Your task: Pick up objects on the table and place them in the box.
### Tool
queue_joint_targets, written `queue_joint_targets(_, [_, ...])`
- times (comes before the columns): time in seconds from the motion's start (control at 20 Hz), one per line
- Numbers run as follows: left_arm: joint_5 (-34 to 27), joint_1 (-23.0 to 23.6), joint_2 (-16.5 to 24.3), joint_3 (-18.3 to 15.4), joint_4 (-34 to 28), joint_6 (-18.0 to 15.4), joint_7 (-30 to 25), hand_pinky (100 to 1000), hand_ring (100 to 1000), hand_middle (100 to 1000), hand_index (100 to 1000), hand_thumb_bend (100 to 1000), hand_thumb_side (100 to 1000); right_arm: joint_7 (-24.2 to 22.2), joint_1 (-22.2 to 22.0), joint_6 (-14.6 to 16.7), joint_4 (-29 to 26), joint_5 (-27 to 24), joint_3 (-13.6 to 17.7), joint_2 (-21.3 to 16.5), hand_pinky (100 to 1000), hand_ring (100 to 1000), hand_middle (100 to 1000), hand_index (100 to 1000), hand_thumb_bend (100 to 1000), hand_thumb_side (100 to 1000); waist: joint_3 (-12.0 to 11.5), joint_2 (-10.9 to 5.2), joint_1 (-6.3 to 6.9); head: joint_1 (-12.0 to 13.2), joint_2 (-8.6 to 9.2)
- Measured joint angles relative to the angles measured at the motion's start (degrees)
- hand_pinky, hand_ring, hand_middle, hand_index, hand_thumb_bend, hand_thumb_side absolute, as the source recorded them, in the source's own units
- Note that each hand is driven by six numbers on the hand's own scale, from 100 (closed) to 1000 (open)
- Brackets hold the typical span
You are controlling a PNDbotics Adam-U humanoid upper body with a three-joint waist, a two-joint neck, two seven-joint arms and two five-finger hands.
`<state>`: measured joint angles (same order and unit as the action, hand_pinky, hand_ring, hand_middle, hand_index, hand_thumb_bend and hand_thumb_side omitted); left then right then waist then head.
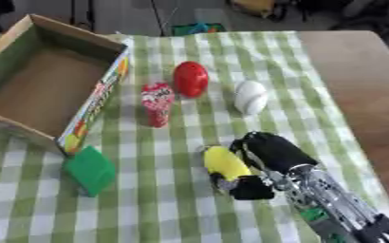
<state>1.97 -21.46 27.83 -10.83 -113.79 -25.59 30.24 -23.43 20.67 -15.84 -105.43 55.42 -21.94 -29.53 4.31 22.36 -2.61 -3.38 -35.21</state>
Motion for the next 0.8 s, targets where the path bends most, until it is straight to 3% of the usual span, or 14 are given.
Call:
queue_joint_targets(0.05, [0.00, 0.00, 0.00, 0.00, 0.00, -0.01, 0.02, 773, 742, 741, 772, 100, 1000, 0.29, 0.00, -0.23, 0.00, 0.00, 0.00, 0.00, 778, 814, 393, 694, 347, 676, 0.00, 0.00, 0.00, -0.05, 0.00])
queue_joint_targets(0.1, [0.01, -0.01, 0.00, 0.00, 0.00, -0.02, 0.05, 772, 741, 740, 772, 100, 1000, 0.63, 0.00, -0.43, 0.00, 0.00, 0.00, 0.00, 770, 789, 366, 639, 296, 628, 0.00, 0.00, -0.01, -0.08, 0.00])
queue_joint_targets(0.35, [0.03, -0.02, 0.00, -0.02, 0.00, -0.02, 0.21, 771, 740, 739, 772, 100, 1000, 2.59, -0.01, -1.40, -0.01, 0.00, -0.01, -0.03, 762, 757, 332, 592, 315, 562, -0.04, 0.00, -0.04, -0.11, 0.00])
queue_joint_targets(0.4, [0.04, -0.03, 0.00, -0.02, 0.00, -0.01, 0.24, 771, 739, 739, 772, 100, 1000, 2.87, -0.01, -1.50, -0.01, 0.00, -0.01, -0.03, 759, 729, 308, 557, 298, 503, -0.04, 0.00, -0.04, -0.12, 0.01])
queue_joint_targets(0.55, [0.07, -0.11, 0.00, -0.06, 0.00, 0.04, 0.34, 771, 739, 739, 771, 100, 1000, 3.31, -0.03, -1.49, -0.01, 0.13, -0.26, -0.14, 758, 718, 301, 541, 285, 470, -0.07, 0.01, -0.04, -0.13, 0.01])
queue_joint_targets(0.6, [0.08, -0.13, 0.00, -0.09, 0.00, 0.03, 0.39, 771, 738, 738, 771, 100, 1000, 3.39, -0.03, -1.43, -0.01, 0.23, -0.32, -0.17, 755, 700, 289, 503, 246, 419, -0.07, 0.01, -0.04, -0.14, 0.01])
queue_joint_targets(0.75, [0.09, -0.14, 0.00, -0.17, 0.00, -0.01, 0.48, 771, 738, 738, 771, 100, 1000, 3.52, -0.03, -1.29, -0.02, 0.50, -0.33, -0.36, 755, 700, 289, 503, 246, 419, -0.09, 0.01, -0.05, -0.16, 0.01])
queue_joint_targets(0.8, [0.09, -0.14, 0.00, -0.19, 0.00, -0.02, 0.50, 770, 737, 737, 771, 100, 1000, 3.56, -0.03, -1.26, -0.03, 0.55, -0.33, -0.47, 752, 667, 262, 460, 160, 374, -0.09, 0.01, -0.06, -0.18, 0.01])
